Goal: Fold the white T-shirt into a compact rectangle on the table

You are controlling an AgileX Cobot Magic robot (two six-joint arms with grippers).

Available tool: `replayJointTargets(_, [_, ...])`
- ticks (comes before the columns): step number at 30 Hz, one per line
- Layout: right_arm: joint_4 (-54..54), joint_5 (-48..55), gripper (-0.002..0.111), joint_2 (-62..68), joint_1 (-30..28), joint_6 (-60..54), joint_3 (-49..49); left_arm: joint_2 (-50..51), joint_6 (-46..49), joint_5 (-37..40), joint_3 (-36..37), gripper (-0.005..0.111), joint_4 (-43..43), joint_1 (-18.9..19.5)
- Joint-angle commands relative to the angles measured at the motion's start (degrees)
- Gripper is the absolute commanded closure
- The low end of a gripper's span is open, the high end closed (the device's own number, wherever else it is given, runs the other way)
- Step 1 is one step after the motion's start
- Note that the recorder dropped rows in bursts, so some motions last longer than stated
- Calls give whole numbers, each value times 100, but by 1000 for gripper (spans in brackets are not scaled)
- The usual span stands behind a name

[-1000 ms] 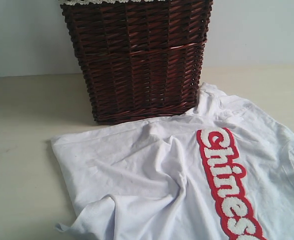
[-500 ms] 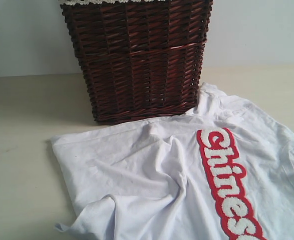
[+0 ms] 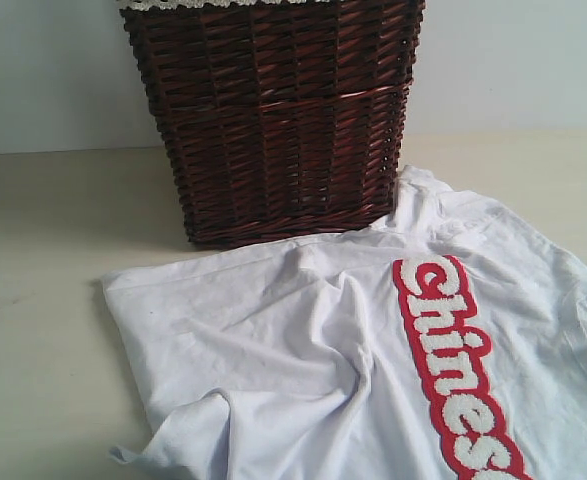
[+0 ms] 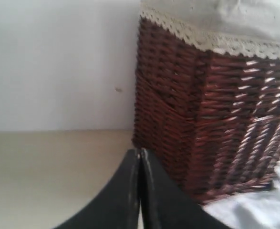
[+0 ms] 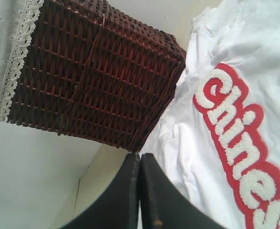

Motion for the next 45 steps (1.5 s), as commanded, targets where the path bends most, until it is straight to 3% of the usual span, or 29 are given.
replayJointTargets(1, [-14, -52, 108, -34, 3, -22, 29, 444, 6546, 188, -44, 107, -3423, -298])
replayJointTargets(2, [-14, -52, 108, -34, 3, -22, 29, 549, 7609, 605, -67, 107, -3934, -397])
replayJointTargets(4, [-14, -52, 108, -34, 3, -22, 29, 723, 8567, 1854, -203, 107, -4760, -539])
replayJointTargets(7, [-14, -52, 108, -34, 3, -22, 29, 862, 8471, 3656, -357, 107, -5348, -689])
replayJointTargets(11, [-14, -52, 108, -34, 3, -22, 29, 798, 8724, 4541, -397, 107, -6083, -709])
replayJointTargets(13, [-14, -52, 108, -34, 3, -22, 29, 795, 9697, 4945, -397, 107, -7262, -754])
replayJointTargets(15, [-14, -52, 108, -34, 3, -22, 29, 822, 11500, 5910, -397, 107, -9120, -764])
replayJointTargets(17, [-14, -52, 108, -34, 3, -22, 29, 888, 12886, 6870, -376, 107, -10323, -894])
replayJointTargets(20, [-14, -52, 108, -34, 3, -22, 29, 1089, 12881, 6509, -376, 107, -10777, -1353])
replayJointTargets(23, [-14, -52, 108, -34, 3, -22, 29, 1544, 12642, 5783, -425, 107, -10461, -1563])
replayJointTargets(28, [-14, -52, 108, -34, 3, -22, 29, 2478, 11902, 6502, -985, 107, -9426, -1592])
replayJointTargets(31, [-14, -52, 108, -34, 3, -22, 29, 2928, 11719, 6901, -1211, 107, -9829, -1592])
replayJointTargets(35, [-14, -52, 108, -34, 3, -22, 29, 2981, 12196, 6747, -1112, 106, -10417, -1592])
replayJointTargets(39, [-14, -52, 108, -34, 3, -22, 29, 3002, 13640, 6460, -784, 86, -10591, -1592])
replayJointTargets(43, [-14, -52, 108, -34, 3, -22, 29, 3016, 14072, 6406, -633, 55, -10629, -1592])
replayJointTargets(45, [-14, -52, 108, -34, 3, -22, 29, 3077, 14326, 6381, -595, 50, -10759, -1592])
